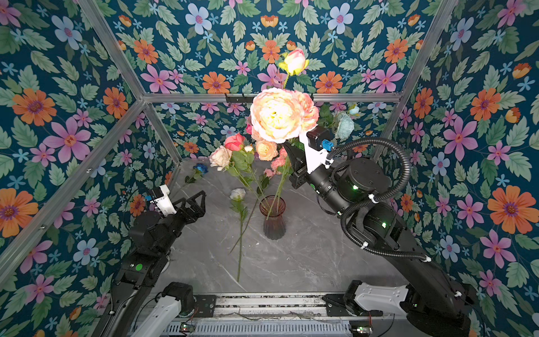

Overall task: Arrange flowers in a vase
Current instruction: Place the flower in the vase.

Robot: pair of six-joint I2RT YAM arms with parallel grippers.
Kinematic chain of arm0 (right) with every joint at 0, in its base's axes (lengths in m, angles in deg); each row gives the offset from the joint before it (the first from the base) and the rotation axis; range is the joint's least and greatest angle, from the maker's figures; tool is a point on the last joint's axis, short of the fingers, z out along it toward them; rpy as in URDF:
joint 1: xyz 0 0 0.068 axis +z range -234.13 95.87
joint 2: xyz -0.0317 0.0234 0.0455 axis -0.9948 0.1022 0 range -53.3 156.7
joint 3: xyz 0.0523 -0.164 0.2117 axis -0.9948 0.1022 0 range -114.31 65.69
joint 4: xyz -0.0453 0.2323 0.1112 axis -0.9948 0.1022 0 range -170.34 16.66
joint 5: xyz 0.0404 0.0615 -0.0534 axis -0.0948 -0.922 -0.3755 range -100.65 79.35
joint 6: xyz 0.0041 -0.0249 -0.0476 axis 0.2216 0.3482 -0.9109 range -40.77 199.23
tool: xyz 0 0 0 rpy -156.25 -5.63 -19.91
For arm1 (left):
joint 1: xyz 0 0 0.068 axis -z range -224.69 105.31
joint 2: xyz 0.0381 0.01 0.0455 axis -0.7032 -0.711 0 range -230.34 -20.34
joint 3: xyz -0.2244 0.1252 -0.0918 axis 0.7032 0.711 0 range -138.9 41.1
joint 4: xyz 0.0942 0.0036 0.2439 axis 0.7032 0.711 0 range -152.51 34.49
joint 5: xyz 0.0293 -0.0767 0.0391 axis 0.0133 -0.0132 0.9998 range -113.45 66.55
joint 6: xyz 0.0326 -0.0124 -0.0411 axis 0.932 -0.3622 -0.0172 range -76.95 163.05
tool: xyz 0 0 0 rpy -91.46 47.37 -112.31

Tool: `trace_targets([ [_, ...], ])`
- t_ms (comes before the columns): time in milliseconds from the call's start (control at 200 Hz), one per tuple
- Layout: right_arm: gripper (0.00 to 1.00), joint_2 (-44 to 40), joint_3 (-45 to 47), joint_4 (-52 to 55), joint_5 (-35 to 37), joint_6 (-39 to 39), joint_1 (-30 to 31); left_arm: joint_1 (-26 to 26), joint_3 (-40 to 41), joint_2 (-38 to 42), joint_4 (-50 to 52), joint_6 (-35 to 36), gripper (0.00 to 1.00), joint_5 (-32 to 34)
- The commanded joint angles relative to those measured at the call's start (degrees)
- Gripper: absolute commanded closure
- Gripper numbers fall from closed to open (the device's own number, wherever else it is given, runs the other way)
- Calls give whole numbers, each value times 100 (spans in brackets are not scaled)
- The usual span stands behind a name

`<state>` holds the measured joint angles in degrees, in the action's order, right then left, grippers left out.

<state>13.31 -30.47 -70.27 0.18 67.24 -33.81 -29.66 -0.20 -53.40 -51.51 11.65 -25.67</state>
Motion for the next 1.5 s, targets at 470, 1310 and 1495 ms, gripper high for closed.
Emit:
trace_targets([
  [470,100,584,-1703,1537,-813,472,-370,-3,37,-286,-261,-67,1,-103],
  [1310,48,77,1240,552,-462,1138,-377,0,167,-739,-193,-89,2,-274],
  [1495,14,-331,1703,655,-336,1627,-376,-9,-86,-1423,165,-85,5,-192],
])
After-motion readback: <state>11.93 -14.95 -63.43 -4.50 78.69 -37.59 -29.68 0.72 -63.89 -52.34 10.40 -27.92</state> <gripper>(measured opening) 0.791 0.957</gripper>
